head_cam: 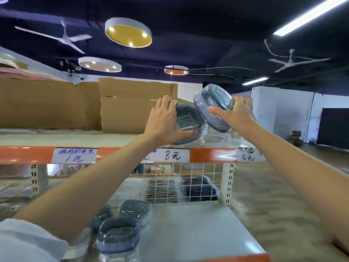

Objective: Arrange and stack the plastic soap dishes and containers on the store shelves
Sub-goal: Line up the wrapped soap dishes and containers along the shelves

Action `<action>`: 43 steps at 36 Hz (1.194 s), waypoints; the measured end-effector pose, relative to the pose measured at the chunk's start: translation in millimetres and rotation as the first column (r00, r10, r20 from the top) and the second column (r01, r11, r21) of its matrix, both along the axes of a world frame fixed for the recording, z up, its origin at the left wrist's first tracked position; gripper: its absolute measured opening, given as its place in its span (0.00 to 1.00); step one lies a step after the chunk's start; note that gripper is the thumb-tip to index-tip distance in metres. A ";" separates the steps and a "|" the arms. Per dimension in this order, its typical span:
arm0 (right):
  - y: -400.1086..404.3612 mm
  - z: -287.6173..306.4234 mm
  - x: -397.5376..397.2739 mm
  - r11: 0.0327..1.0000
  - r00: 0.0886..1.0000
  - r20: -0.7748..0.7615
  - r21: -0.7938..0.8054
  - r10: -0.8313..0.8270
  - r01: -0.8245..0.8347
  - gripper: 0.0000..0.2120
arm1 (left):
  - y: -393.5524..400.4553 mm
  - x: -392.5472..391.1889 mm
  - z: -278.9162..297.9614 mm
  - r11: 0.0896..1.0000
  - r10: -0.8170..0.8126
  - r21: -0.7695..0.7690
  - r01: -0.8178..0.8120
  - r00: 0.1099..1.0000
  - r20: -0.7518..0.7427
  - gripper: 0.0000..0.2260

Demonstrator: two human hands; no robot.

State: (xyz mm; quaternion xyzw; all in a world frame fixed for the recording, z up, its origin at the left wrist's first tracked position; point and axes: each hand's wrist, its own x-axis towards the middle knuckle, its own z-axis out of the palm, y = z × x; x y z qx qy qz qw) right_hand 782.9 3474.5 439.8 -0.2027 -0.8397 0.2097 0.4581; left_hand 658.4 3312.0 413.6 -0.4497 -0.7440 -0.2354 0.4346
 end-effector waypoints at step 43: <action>19.7 -291.0 -4.1 0.961 0.769 0.621 -0.275 0.151 0.033 0.50 | 7.6 -37.1 -290.9 0.780 0.119 -0.623 0.057 0.964 0.238 0.42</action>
